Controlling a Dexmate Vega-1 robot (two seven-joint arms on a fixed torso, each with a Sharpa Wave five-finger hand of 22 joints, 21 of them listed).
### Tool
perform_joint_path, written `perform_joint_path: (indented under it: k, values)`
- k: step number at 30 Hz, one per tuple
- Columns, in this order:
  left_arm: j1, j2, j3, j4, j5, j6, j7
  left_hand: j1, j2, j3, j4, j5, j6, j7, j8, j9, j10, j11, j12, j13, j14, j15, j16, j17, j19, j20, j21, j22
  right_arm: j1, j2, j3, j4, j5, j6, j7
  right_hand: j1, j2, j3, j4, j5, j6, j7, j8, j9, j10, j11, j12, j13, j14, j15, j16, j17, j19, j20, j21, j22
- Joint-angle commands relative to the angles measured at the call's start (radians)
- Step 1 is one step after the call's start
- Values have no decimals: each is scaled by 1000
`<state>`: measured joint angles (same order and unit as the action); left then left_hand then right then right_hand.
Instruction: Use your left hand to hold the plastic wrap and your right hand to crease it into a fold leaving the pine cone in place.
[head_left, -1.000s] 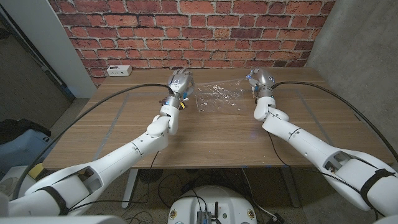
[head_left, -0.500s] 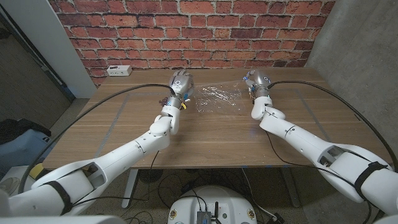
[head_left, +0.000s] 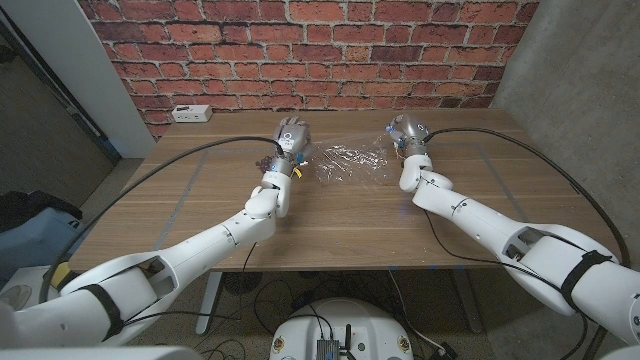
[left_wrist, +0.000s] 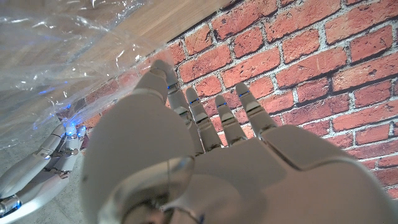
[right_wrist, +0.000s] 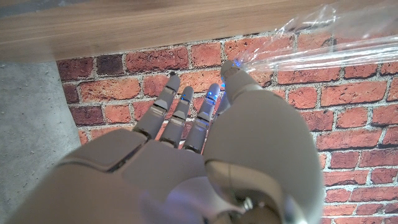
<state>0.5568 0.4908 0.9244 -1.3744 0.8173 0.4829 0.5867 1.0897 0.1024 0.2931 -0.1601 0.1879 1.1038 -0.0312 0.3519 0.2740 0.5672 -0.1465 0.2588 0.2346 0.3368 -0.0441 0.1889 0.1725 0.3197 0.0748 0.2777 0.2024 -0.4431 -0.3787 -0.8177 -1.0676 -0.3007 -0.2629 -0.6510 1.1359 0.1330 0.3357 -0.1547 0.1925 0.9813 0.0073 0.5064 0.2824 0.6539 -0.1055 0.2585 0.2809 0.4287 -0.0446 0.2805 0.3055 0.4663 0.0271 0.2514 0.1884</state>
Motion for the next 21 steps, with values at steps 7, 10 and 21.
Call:
perform_joint_path:
  k: [7,10,21]
  values:
    - [-70,-34,62,110,-20,13,-36,7,18,11,2,8,-58,10,-46,85,-10,7,-9,6,3,-97,-2,3,13,1,8,3,31,12,-28,45,14,-20,31,-6,3,-9,2,-4,-27,-19,-20,-9,-4,2,-6,7,4,-136,9,13,-1,6,0,3]
    - [-80,-32,76,113,-14,17,-48,4,19,14,4,9,-111,-19,-77,76,-22,9,-13,8,-3,-91,-5,3,10,2,8,4,31,8,-31,40,14,-28,37,-6,4,-9,2,-5,-65,-27,-41,-15,-13,4,-9,8,2,-130,8,13,-1,8,0,3]
    - [-100,-13,118,81,20,71,-155,-57,5,-9,24,-3,-442,-93,-192,13,-131,22,-46,10,-63,-56,-6,8,-14,6,3,4,27,-14,-35,-4,16,-74,82,-27,-7,-17,9,-7,-159,-61,-100,-37,-56,5,-23,11,-10,-121,-5,9,-14,19,-5,3]
